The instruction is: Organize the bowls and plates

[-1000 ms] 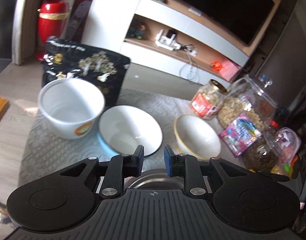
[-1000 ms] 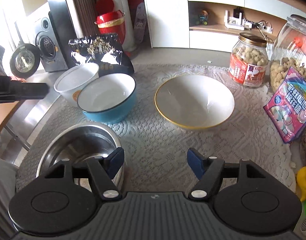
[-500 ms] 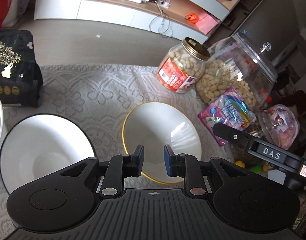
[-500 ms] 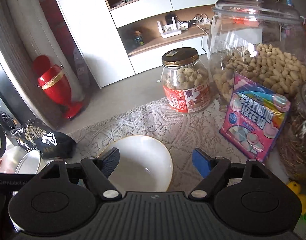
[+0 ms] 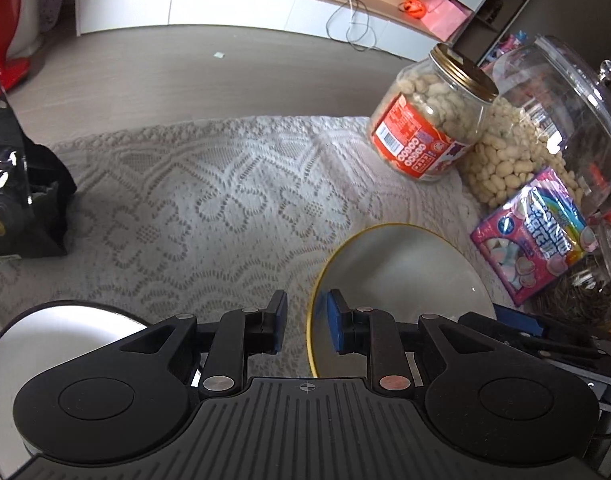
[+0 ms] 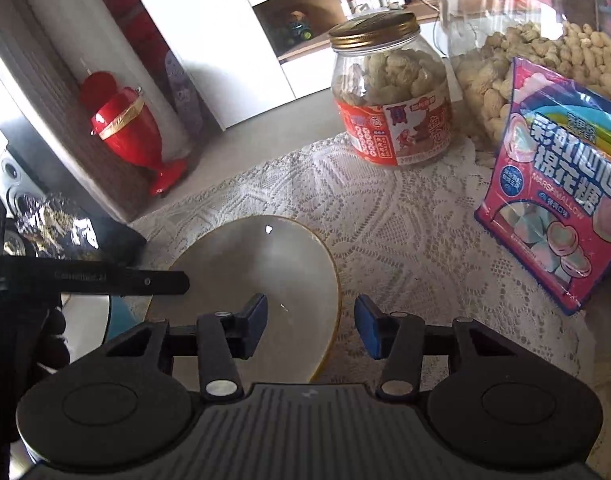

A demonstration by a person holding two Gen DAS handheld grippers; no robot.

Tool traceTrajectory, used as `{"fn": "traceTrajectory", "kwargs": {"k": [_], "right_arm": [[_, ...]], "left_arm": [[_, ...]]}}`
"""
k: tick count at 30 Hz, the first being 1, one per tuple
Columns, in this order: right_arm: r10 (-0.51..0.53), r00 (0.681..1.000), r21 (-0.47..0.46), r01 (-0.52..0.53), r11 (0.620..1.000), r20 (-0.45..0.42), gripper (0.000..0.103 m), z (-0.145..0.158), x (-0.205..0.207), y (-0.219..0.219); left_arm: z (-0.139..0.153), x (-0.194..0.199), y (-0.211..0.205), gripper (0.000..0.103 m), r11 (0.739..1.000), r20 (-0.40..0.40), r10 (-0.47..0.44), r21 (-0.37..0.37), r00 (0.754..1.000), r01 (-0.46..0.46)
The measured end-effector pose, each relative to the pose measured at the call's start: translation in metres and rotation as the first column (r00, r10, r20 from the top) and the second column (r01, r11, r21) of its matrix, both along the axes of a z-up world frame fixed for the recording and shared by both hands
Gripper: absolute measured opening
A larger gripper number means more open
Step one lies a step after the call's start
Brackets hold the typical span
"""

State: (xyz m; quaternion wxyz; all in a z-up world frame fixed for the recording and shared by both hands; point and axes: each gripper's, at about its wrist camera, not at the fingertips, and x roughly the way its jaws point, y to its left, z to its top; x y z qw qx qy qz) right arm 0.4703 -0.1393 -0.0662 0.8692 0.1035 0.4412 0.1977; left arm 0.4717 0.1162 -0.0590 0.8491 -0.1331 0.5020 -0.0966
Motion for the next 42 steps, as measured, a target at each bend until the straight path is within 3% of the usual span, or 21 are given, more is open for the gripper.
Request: {"fn": "traceTrajectory", "kwargs": {"k": [3, 7, 15, 21, 28, 34, 38, 42], "right_arm": [[0.033, 0.998, -0.055, -0.036, 0.998, -0.054, 0.042, -0.007, 0.008, 0.002], [0.032, 0.979, 0.022, -0.028, 0.999, -0.202, 0.037, -0.032, 0.019, -0.007], [0.038, 0.961, 0.138, 0.0, 0.99, -0.273, 0.031, -0.045, 0.026, -0.003], [0.04, 0.959, 0.121, -0.006, 0.993, -0.281, 0.027, -0.042, 0.025, 0.007], [0.034, 0.954, 0.064, -0.016, 0.998, -0.296, 0.027, -0.034, -0.014, -0.02], [0.037, 0.95, 0.026, -0.031, 0.999, -0.309, 0.027, -0.025, -0.071, -0.053], [0.037, 0.935, 0.021, -0.032, 0.999, -0.353, 0.027, -0.037, -0.093, -0.067], [0.01, 0.941, 0.027, -0.001, 1.0, -0.339, 0.028, -0.032, -0.101, -0.075]], "left_arm": [[-0.009, 0.009, -0.007, 0.024, 0.999, -0.019, -0.031, -0.006, 0.999, 0.031], [-0.022, 0.023, -0.012, 0.026, 0.997, -0.071, -0.056, -0.053, 0.996, 0.053], [-0.033, 0.026, -0.023, 0.029, 0.994, -0.139, -0.109, -0.032, 0.984, 0.105], [-0.036, 0.025, -0.034, 0.031, 0.996, -0.202, -0.089, 0.012, 0.975, 0.094], [-0.034, -0.009, -0.065, 0.032, 0.986, -0.333, -0.158, -0.006, 0.93, 0.166], [-0.021, -0.049, -0.102, 0.032, 0.962, -0.351, -0.265, -0.029, 0.898, 0.272], [-0.033, -0.067, -0.119, 0.031, 0.951, -0.404, -0.291, -0.022, 0.867, 0.309], [-0.028, -0.076, -0.116, 0.031, 0.954, -0.369, -0.287, -0.029, 0.884, 0.298]]}}
